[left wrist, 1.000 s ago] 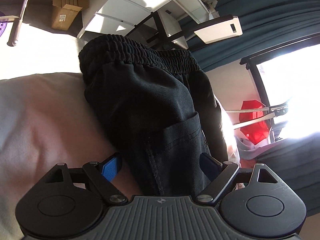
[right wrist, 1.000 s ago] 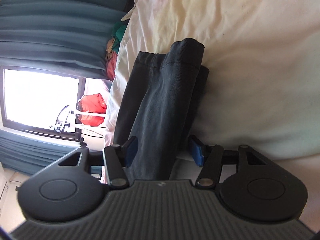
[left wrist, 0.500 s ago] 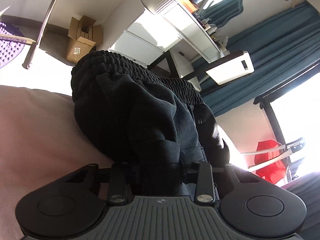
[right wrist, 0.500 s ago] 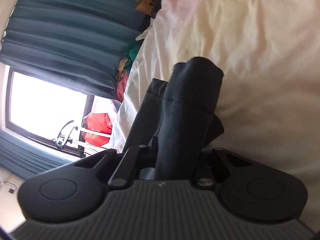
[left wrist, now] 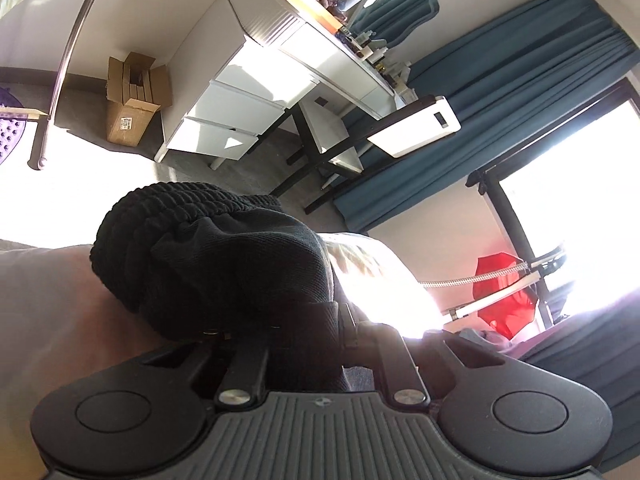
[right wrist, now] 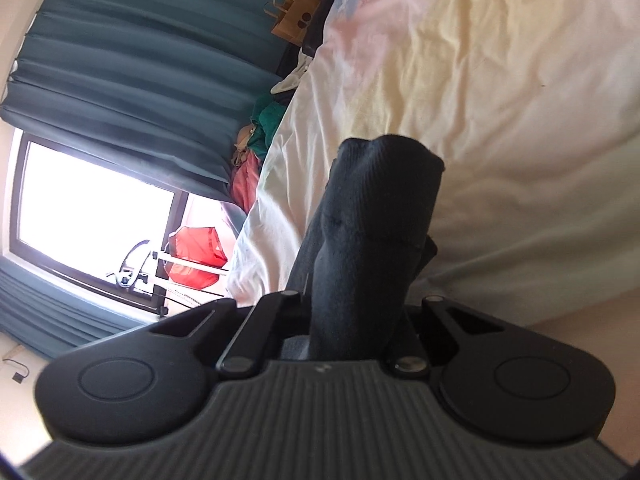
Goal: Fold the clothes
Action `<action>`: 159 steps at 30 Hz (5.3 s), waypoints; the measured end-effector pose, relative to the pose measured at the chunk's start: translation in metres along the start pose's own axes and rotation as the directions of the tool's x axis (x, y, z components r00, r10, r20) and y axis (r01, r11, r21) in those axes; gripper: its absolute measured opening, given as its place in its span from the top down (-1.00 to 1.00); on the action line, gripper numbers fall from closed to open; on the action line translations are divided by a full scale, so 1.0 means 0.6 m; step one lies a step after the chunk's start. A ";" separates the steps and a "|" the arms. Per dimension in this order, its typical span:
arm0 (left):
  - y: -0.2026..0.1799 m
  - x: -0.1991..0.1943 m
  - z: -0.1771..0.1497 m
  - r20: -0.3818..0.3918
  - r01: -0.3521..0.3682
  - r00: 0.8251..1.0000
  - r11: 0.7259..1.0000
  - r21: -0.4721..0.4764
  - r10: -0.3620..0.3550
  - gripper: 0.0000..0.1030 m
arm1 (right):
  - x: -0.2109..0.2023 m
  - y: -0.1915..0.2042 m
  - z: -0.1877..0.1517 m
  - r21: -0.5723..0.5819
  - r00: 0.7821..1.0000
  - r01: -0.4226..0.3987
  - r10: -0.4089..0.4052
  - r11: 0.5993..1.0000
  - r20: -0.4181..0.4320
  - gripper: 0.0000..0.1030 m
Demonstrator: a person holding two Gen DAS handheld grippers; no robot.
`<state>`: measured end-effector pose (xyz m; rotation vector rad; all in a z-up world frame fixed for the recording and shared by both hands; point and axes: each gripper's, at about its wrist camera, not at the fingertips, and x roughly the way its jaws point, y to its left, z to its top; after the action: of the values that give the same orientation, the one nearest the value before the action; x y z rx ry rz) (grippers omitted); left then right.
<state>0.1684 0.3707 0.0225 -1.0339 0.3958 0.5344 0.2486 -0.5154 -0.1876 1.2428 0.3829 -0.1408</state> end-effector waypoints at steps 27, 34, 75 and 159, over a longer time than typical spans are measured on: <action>0.254 -0.254 -0.007 -0.194 -0.016 0.981 0.999 0.034 0.023 0.23 | -0.148 -0.139 -0.041 0.133 0.986 0.128 -0.112 0.983 -0.122 0.77; 0.236 -0.307 -0.021 -0.241 -0.049 0.964 0.968 0.247 0.110 -0.67 | -0.147 -0.128 -0.040 0.108 0.986 0.134 -0.122 0.985 -0.112 0.77; -0.045 -0.042 -0.607 -0.194 0.174 0.981 0.364 0.915 0.018 -0.88 | -0.155 -0.105 -0.030 0.096 0.996 0.075 -0.069 0.993 -0.061 0.77; -0.048 0.063 -0.507 -0.736 0.542 0.663 0.767 0.344 -0.138 0.07 | -0.302 0.211 -0.719 -0.831 0.962 -0.161 0.103 -0.532 -0.252 0.75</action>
<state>0.1975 0.0985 -0.1179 -0.6783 0.9158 -0.3596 0.0302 -0.0873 -0.1249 -0.7919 0.1603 0.4988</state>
